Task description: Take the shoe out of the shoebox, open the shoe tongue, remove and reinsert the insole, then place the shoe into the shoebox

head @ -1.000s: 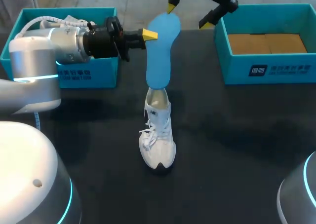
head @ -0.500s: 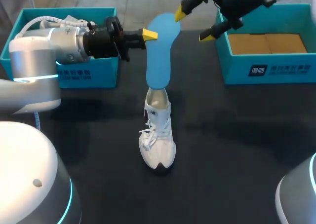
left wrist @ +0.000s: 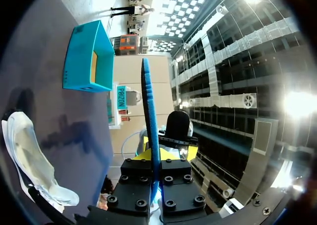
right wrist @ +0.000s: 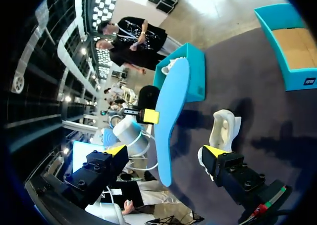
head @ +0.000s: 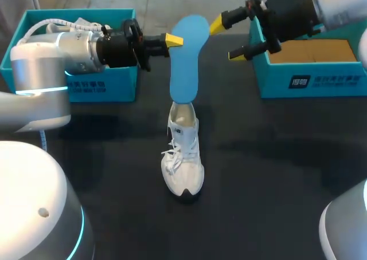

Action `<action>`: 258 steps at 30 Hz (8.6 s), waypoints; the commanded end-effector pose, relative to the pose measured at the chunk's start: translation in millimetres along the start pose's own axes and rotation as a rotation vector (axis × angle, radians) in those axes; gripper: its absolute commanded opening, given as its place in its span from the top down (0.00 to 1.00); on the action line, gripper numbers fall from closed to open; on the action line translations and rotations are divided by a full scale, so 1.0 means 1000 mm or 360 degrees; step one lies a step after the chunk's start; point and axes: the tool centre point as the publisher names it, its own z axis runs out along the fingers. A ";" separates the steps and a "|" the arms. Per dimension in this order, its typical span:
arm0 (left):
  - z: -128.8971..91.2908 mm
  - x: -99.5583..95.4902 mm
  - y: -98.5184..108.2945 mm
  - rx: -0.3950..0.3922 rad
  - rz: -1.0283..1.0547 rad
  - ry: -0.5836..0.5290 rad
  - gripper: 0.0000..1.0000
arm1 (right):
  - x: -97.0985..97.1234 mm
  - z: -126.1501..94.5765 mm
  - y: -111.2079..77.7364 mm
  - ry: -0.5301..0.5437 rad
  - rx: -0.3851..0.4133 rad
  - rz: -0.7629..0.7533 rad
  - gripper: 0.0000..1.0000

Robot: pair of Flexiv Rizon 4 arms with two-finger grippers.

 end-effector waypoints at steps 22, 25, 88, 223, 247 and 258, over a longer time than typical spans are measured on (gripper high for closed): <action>0.000 0.001 0.001 0.0004 0.0000 -0.0005 1.00 | -0.025 0.012 0.003 0.0286 -0.0034 0.0066 0.00; 0.000 0.001 0.001 0.0004 0.0000 -0.0005 1.00 | -0.025 0.011 0.002 0.0293 -0.0042 0.0084 0.00; -0.019 0.001 -0.022 -0.0049 0.2973 -0.0080 1.00 | -0.025 0.011 0.002 0.0293 -0.0042 0.0084 0.00; 0.007 -0.013 -0.032 -0.0092 0.5180 0.0156 1.00 | -0.010 0.080 0.021 0.0397 0.0021 0.0049 0.78; -0.017 -0.014 -0.043 -0.0312 0.5178 0.0433 0.00 | -0.009 0.066 0.027 0.0349 -0.0139 -0.0106 1.00; -0.060 -0.020 -0.051 -0.0555 0.5143 0.0471 0.00 | -0.004 0.059 0.037 0.0319 -0.0259 -0.0346 1.00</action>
